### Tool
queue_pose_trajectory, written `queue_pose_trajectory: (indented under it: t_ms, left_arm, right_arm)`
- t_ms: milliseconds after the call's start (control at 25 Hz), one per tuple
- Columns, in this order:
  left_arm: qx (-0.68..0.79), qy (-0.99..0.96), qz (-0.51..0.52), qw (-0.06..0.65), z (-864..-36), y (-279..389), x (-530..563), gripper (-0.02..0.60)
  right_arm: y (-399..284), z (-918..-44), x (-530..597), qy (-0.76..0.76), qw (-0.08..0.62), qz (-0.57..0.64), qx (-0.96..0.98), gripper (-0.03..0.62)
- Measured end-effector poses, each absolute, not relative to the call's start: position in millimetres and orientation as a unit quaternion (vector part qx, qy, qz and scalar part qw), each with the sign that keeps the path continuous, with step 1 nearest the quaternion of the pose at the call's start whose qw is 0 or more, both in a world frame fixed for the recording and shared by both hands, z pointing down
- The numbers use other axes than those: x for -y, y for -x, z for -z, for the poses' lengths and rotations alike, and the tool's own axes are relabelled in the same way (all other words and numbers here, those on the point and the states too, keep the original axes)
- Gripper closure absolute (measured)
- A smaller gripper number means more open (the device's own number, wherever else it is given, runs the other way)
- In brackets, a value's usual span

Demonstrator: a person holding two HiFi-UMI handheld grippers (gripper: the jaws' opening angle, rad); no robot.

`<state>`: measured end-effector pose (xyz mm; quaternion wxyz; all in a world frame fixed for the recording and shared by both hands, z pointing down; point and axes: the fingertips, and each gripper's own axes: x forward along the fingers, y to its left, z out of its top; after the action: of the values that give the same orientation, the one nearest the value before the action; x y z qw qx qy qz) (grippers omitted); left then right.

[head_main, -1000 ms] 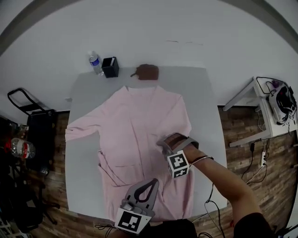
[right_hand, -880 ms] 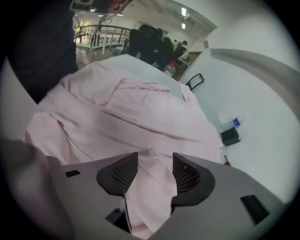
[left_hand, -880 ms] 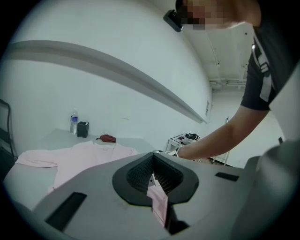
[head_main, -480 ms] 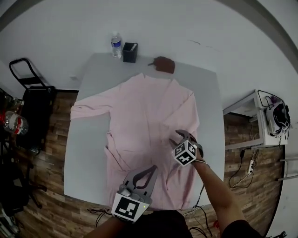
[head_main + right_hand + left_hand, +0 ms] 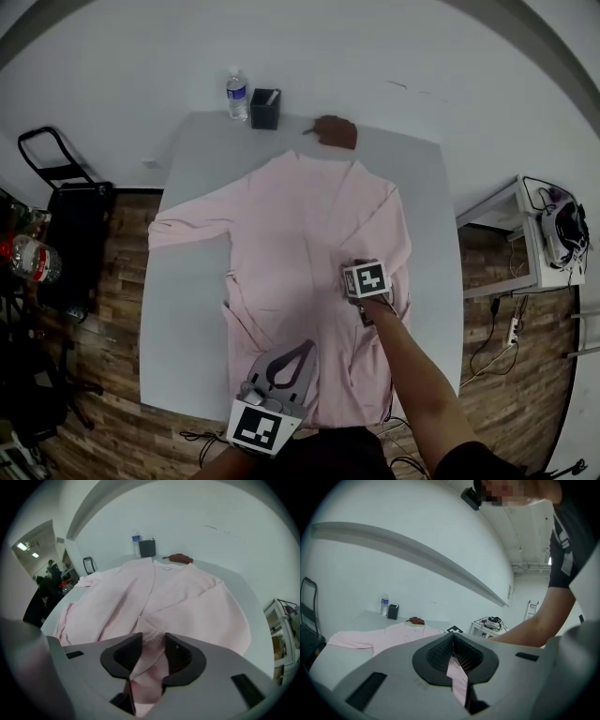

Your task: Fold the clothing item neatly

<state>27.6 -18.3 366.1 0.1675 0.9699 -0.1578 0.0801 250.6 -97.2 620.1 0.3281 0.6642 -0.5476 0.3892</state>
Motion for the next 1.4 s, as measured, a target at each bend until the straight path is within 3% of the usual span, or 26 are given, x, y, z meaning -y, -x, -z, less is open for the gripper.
queue_pose_trajectory:
  t_ms: [40,80,200,360,400,480,800,1040,1320,1400]
  left_arm:
    - [0.158,-0.97,-0.08,0.169,-366.5,-26.9,19.0,0.577]
    - [0.159,-0.969,-0.08,0.17,-366.9,-26.1,19.8,0.577]
    - [0.161,-0.968,-0.077,0.175,-367.6,-22.5,23.2,0.577]
    - [0.171,-0.967,-0.074,0.176,-369.3,-19.8,28.0,0.577]
    - [0.173,-0.966,-0.073,0.176,-369.7,-19.4,28.7,0.577]
    - [0.183,-0.964,-0.069,0.179,-372.0,-15.6,33.9,0.577]
    - [0.314,-0.932,-0.06,0.173,-401.7,69.4,136.3,0.577]
    - [0.403,-0.901,-0.072,0.143,-427.6,152.6,223.4,0.575]
    - [0.476,-0.861,-0.081,0.158,-450.7,214.6,262.2,0.575]
    - [0.484,-0.857,-0.085,0.155,-447.2,219.1,262.1,0.575]
  right_arm:
    - [-252.5,-620.3,95.1,-0.667,0.332,-0.387,0.543,0.501]
    - [-252.7,-618.2,94.3,-0.672,0.328,-0.38,0.545,0.558]
    - [-229.0,-598.0,102.4,-0.663,0.292,-0.332,0.604,0.569]
    - [-154.6,-579.9,105.2,-0.539,0.342,-0.26,0.724,0.564]
    - [-142.5,-581.4,101.1,-0.508,0.366,-0.252,0.738,0.425]
    - [-128.5,-575.0,102.8,-0.479,0.393,-0.226,0.751,0.378]
    - [-8.4,-530.3,208.3,-0.434,0.334,-0.134,0.826,0.379]
    - [69.6,-538.2,263.4,-0.394,0.353,-0.09,0.844,0.381]
    - [103.4,-517.9,268.1,-0.354,0.382,-0.049,0.853,0.387]
    - [101.2,-510.9,270.5,-0.353,0.383,-0.037,0.853,0.424]
